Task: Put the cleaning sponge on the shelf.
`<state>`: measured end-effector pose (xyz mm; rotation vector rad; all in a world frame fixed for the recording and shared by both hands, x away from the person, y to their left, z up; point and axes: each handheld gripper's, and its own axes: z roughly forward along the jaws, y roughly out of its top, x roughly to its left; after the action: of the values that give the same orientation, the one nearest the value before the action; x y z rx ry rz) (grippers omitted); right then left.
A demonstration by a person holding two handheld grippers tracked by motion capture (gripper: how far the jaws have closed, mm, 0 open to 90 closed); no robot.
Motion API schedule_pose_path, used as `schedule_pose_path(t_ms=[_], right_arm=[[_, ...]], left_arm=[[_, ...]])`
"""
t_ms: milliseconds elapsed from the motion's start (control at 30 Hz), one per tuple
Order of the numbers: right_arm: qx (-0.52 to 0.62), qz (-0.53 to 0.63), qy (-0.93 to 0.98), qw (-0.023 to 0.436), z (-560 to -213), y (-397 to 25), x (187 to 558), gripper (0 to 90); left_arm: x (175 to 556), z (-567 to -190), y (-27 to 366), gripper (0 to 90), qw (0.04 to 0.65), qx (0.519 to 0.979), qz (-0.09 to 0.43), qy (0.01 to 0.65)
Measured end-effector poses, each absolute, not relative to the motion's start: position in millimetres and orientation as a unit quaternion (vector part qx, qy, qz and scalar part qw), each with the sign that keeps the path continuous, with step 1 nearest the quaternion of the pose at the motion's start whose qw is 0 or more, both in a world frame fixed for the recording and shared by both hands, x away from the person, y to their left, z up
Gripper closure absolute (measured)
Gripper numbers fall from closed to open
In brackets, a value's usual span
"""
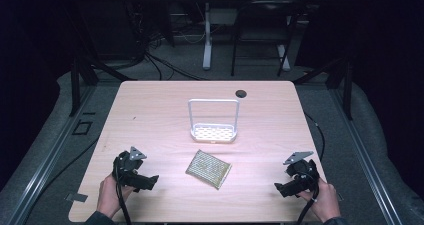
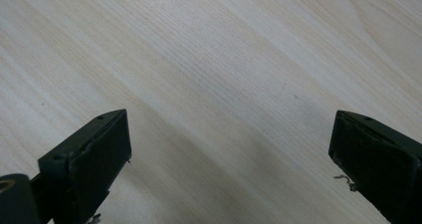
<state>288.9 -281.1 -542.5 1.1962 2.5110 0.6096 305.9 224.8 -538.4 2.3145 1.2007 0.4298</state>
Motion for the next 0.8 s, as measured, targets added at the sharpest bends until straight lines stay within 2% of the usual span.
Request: schedule_pose_path(t_ms=[267, 800], right_arm=[[0.407, 0.210, 0.877, 0.147, -540.7, -274.5, 288.4, 2.6], [0.365, 0.220, 0.893, 0.144, -534.4, -233.7, 290.1, 0.0]], left_arm=[[306.1, -539.5, 225.1, 0.1, 0.249, 0.848, 0.155, 0.441], [305.7, -539.6, 226.8, 0.1, 0.258, 0.843, 0.153, 0.446]])
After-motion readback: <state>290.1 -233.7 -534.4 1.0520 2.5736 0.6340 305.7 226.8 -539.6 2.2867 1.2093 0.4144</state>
